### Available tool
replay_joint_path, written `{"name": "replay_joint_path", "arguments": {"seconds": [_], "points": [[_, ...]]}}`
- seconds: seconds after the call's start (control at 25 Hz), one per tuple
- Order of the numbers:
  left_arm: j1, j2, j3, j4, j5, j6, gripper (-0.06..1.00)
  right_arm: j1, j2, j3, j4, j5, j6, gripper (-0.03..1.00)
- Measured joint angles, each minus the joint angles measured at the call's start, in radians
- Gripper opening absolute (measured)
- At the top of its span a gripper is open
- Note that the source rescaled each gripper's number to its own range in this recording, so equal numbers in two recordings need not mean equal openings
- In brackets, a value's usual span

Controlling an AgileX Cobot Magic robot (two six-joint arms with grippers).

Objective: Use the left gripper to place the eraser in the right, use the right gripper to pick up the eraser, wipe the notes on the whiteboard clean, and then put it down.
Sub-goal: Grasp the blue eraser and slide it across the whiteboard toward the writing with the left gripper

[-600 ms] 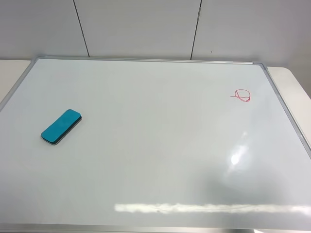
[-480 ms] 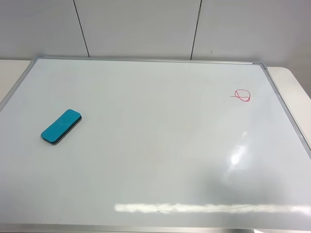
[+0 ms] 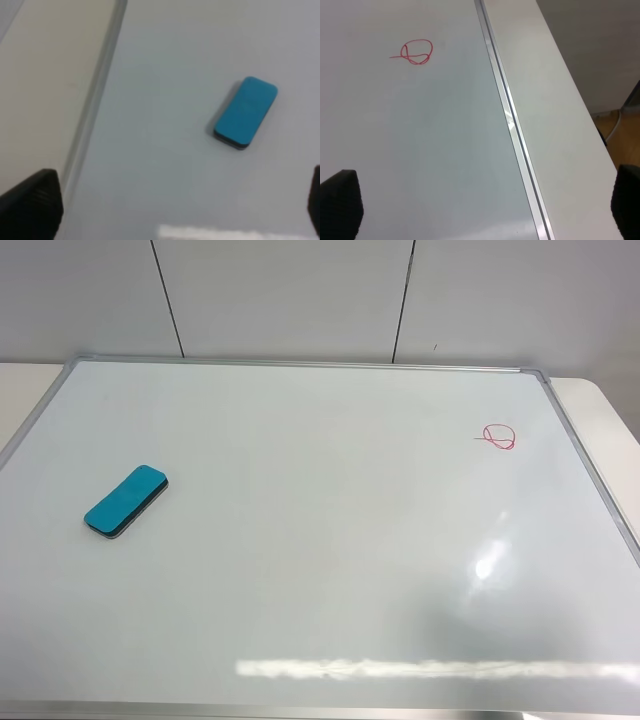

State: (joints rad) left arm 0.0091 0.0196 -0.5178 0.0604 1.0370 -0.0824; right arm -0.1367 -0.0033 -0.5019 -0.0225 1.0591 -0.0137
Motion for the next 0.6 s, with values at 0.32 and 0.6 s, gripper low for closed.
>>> {"name": "replay_joint_path", "arguments": {"seconds": [0.32, 0.6], "points": [[0.000, 0.355, -0.099, -0.145, -0.079, 0.162, 1.00, 0.000, 0.000, 0.000, 0.000, 0.000, 0.000, 1.00], [0.000, 0.838, -0.176, -0.195, -0.078, 0.323, 1.00, 0.000, 0.000, 0.000, 0.000, 0.000, 0.000, 1.00]]}}
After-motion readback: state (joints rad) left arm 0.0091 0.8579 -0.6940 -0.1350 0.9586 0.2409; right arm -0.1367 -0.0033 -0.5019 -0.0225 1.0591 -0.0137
